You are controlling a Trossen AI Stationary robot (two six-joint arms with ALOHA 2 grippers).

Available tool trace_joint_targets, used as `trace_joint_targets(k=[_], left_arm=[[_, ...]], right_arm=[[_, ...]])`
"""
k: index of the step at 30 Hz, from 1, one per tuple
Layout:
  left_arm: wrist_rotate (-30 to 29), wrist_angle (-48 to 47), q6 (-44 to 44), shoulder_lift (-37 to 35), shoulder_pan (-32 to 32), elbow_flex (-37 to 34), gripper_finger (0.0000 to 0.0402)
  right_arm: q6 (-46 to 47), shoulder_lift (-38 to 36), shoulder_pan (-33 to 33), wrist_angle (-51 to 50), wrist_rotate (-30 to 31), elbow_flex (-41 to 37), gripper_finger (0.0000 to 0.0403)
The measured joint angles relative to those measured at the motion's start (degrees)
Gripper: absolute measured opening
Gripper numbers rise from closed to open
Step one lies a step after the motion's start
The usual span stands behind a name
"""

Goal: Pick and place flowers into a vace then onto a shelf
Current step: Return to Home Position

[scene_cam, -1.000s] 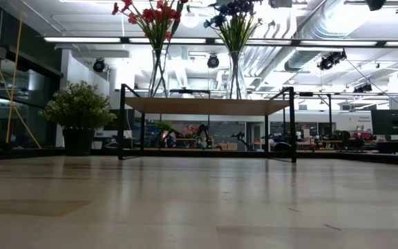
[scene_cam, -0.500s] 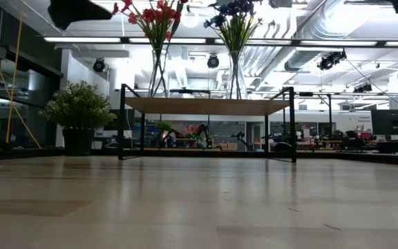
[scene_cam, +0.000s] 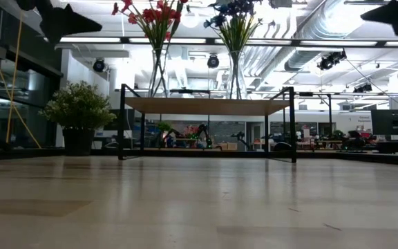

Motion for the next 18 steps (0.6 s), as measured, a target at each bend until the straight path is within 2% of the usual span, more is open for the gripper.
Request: trace_joint_targets(k=[7, 18], left_arm=[[0.30, 4.93, 2.20, -4.12, 0.00, -5.12, 0.0397], [0.23, 10.77, 5.50, -9.25, 1.10, -11.66, 0.0397]], right_arm=[[2.30, -4.68, 0.00, 4.13, 0.01, -7.29, 0.0273], [1.32, -4.61, 0.02, 3.47, 1.43, -9.01, 0.0273]])
